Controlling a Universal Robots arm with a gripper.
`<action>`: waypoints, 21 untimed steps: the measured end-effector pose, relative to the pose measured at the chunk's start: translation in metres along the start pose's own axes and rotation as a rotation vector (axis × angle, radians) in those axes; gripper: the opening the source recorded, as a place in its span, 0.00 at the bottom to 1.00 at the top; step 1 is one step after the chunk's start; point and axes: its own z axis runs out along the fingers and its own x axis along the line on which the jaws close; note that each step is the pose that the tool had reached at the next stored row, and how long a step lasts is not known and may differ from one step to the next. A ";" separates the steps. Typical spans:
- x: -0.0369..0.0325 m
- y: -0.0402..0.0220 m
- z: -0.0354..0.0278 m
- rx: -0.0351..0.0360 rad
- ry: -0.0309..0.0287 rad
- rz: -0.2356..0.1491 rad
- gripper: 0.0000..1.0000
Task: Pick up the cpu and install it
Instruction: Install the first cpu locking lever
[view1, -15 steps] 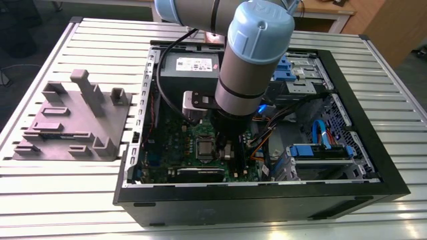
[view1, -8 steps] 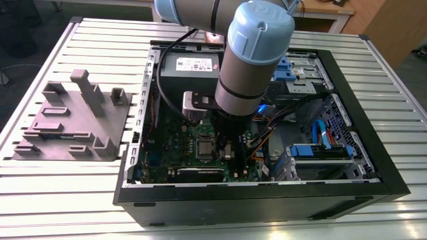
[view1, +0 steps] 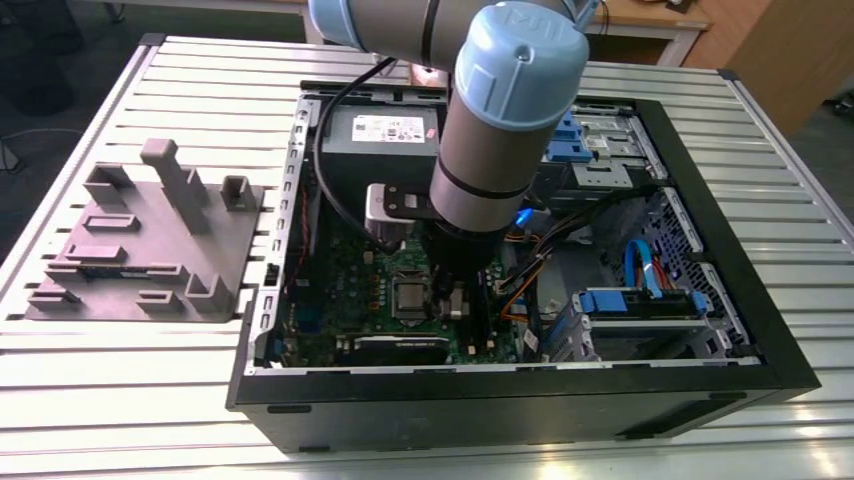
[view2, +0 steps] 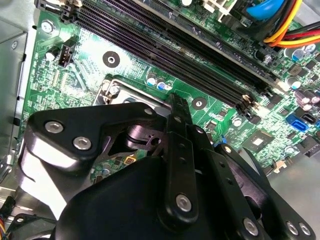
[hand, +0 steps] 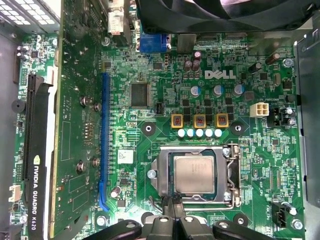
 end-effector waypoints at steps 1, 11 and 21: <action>0.0000 -0.0001 0.0003 0.0006 0.0001 -0.001 0.10; -0.0002 -0.0020 0.0025 0.0051 0.0003 -0.007 0.10; -0.0003 -0.0043 0.0038 0.0060 0.0007 -0.015 0.10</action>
